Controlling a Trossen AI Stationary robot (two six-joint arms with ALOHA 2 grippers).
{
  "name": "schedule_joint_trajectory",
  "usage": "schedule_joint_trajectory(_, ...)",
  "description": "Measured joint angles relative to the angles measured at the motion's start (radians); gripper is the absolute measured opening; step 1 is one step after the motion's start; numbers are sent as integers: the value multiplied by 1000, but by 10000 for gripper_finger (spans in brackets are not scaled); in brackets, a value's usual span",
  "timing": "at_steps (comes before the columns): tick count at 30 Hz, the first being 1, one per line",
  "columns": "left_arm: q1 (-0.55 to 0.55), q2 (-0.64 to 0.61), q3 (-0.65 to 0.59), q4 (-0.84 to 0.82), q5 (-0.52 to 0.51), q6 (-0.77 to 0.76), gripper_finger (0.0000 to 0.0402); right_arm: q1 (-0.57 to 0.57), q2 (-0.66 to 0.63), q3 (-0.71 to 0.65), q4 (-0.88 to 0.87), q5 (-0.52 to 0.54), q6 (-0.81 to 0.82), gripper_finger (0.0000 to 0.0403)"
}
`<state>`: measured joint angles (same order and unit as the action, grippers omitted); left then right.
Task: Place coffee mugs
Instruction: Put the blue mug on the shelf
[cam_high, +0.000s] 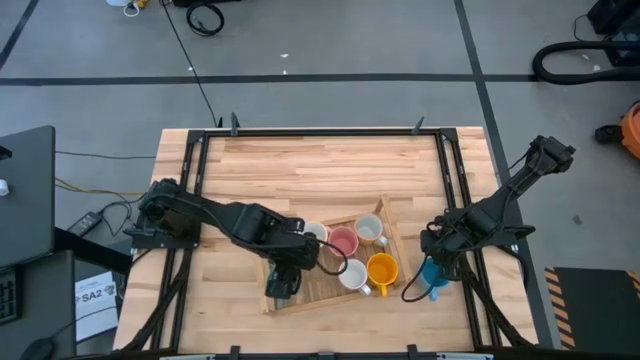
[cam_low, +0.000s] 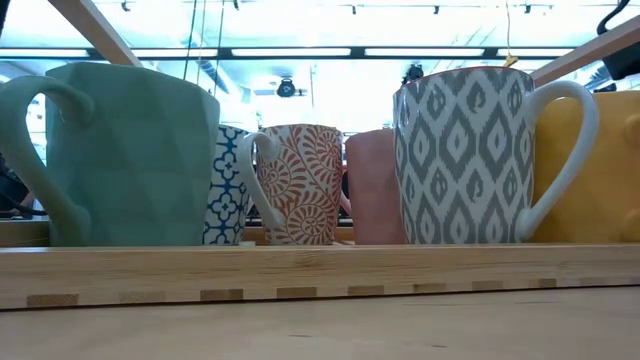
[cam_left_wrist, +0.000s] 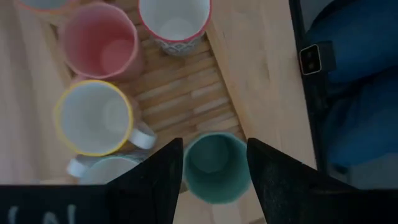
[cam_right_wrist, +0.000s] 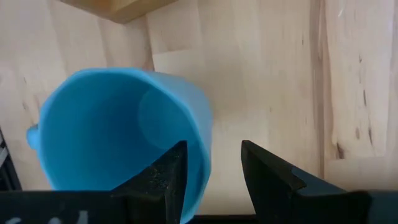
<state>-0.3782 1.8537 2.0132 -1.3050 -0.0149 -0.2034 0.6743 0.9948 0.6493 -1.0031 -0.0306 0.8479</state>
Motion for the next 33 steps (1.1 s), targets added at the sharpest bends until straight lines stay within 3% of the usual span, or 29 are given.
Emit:
schedule_joint_trajectory(9,-92,-155,-69,-5,-203,3,185,0,23,-2,7,1,19,157)
schedule_joint_trajectory(13,-144,-259,-256,67,-284,-68,185,0,43,-2,8,1,16,157)
schedule_joint_trajectory(22,-164,-514,-723,410,-289,-153,185,0,75,-2,8,-11,14,141)
schedule_joint_trajectory(33,-162,-674,-1008,715,-317,-152,185,0,83,-2,8,-50,14,61)
